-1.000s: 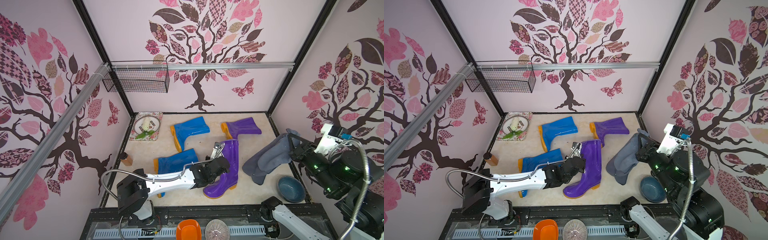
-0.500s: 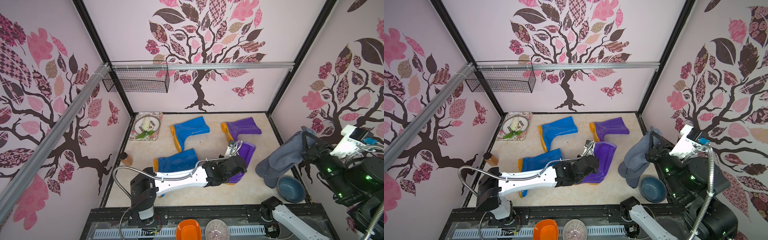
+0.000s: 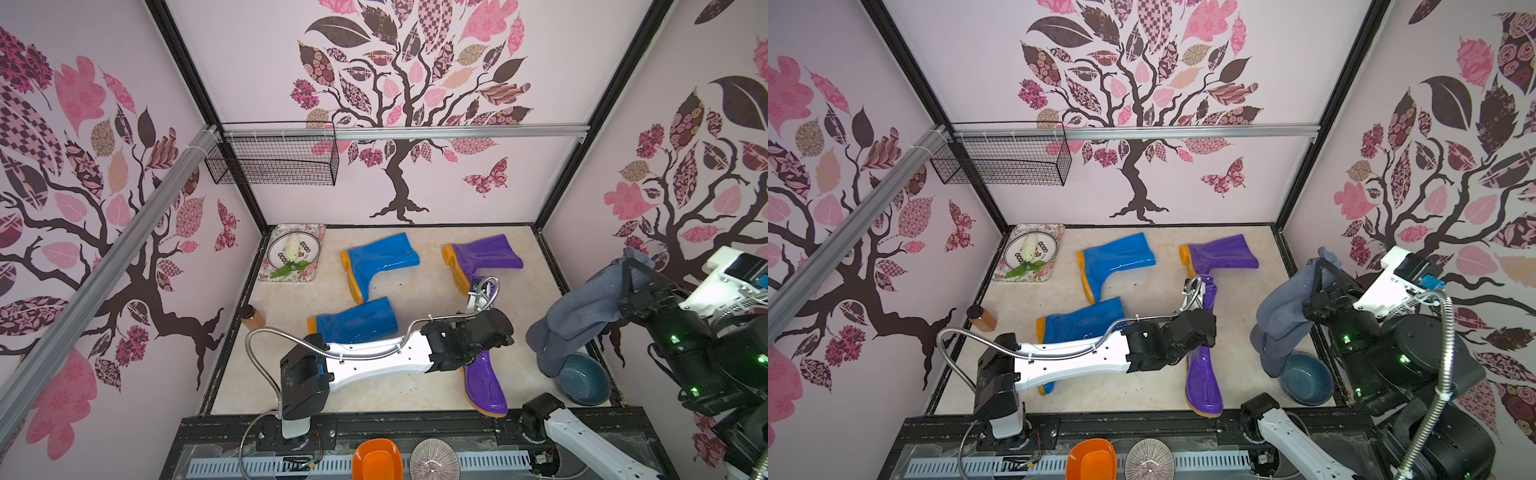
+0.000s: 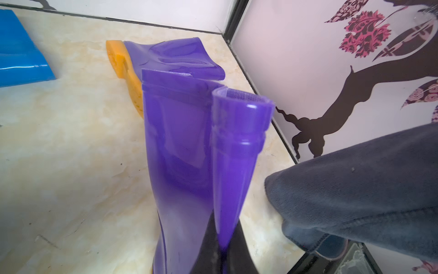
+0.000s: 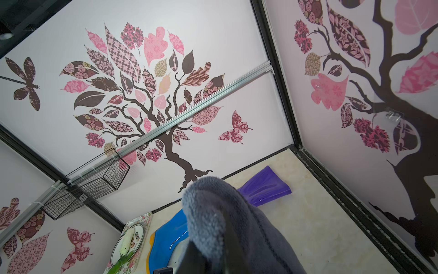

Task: Wipe the rubber boots with a cloth
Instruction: Adjust the rubber boot at the center of the board.

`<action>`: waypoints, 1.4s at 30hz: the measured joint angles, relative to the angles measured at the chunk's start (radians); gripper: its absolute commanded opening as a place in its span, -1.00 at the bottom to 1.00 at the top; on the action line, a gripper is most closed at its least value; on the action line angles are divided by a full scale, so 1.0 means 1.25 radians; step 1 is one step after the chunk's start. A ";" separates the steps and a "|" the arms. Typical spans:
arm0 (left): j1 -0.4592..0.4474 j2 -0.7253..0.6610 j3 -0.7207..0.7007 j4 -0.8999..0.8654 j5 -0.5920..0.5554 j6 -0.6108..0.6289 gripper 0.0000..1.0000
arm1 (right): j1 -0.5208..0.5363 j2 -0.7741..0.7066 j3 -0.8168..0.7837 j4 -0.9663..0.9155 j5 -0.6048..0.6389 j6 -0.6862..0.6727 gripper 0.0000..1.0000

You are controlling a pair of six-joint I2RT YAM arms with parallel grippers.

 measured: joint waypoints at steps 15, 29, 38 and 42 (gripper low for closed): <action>-0.011 0.128 0.177 0.066 0.000 0.020 -1.00 | 0.024 0.016 0.038 -0.011 0.043 -0.014 -1.00; 0.043 0.113 -0.020 0.276 -0.046 -0.095 -1.00 | 0.039 0.025 -0.099 0.040 -0.018 -0.020 -1.00; 0.096 0.013 -0.311 0.375 -0.089 -0.169 -1.00 | 0.040 0.031 -0.302 0.104 -0.255 0.033 -1.00; 0.094 -0.060 -0.469 0.395 -0.093 -0.174 -1.00 | 0.042 0.036 -0.436 0.181 -0.396 0.080 -1.00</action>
